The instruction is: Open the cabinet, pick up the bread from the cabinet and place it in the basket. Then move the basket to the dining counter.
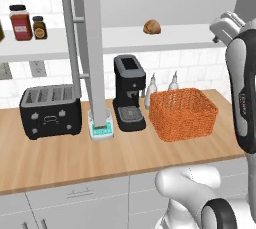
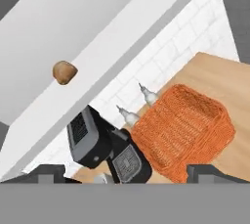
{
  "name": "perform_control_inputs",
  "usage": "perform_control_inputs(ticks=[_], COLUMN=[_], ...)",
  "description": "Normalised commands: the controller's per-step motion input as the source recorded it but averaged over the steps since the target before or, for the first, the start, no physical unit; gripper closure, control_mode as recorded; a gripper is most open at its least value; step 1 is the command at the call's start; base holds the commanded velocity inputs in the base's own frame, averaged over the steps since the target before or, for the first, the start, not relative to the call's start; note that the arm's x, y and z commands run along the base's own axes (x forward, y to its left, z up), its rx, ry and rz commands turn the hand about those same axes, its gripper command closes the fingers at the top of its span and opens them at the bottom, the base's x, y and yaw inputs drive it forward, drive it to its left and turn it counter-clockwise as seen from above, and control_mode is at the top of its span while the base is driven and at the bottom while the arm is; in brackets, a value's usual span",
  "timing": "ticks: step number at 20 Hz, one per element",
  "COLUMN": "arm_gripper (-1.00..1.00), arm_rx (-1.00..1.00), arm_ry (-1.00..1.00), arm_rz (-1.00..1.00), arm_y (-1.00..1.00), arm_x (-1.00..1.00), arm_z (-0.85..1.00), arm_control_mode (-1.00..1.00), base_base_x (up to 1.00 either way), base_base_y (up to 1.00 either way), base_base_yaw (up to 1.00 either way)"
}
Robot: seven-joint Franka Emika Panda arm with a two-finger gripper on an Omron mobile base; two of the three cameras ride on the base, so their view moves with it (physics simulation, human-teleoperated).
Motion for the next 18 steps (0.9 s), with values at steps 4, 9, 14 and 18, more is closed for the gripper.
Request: perform_control_inputs(ticks=[4,9,14,18], arm_gripper=[-1.0,-1.0,-1.0,-1.0], arm_rx=[-0.34,-0.28,-0.22,-0.13], arm_ry=[-0.01,-0.17,-0.15,-0.18], arm_rz=[0.5,0.32,0.08,0.0], arm_y=[0.0,0.07,0.15,0.28], arm_x=[0.71,0.9,0.65,0.28], arm_z=[-0.18,-0.05,0.14,0.0], arm_control_mode=[-1.0,-1.0,-1.0,-1.0], base_base_x=[0.0,0.0,0.0,0.0], base_base_y=[0.0,0.0,0.0,0.0], base_base_yaw=[0.0,0.0,0.0,0.0])
